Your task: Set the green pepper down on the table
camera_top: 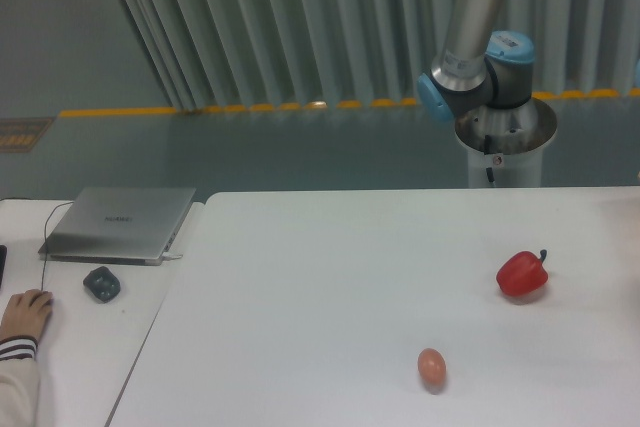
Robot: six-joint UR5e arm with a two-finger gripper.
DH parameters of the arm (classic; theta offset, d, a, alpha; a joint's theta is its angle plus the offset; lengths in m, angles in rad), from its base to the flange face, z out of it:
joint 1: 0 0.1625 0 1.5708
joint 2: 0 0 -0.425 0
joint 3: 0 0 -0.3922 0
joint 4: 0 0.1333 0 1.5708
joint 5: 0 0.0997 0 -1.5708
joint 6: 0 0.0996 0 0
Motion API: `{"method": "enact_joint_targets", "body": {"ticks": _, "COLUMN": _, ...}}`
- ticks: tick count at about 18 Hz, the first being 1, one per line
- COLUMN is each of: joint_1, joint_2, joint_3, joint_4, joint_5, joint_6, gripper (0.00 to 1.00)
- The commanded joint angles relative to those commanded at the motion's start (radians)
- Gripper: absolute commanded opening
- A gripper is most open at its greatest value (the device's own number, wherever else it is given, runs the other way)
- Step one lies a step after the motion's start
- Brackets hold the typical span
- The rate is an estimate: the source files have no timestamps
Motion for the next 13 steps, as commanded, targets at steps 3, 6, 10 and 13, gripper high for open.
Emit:
{"method": "enact_joint_targets", "body": {"ticks": 3, "joint_1": 0.0, "joint_2": 0.002, "joint_3": 0.0, "joint_4": 0.0, "joint_5": 0.0, "joint_6": 0.0, "gripper": 1.0}}
{"method": "enact_joint_targets", "body": {"ticks": 6, "joint_1": 0.0, "joint_2": 0.005, "joint_3": 0.0, "joint_4": 0.0, "joint_5": 0.0, "joint_6": 0.002, "gripper": 1.0}}
{"method": "enact_joint_targets", "body": {"ticks": 10, "joint_1": 0.014, "joint_2": 0.006, "joint_3": -0.012, "joint_4": 0.002, "joint_5": 0.003, "joint_6": -0.061, "gripper": 1.0}}
{"method": "enact_joint_targets", "body": {"ticks": 13, "joint_1": 0.04, "joint_2": 0.032, "joint_3": -0.024, "joint_4": 0.003, "joint_5": -0.002, "joint_6": -0.141, "gripper": 1.0}}
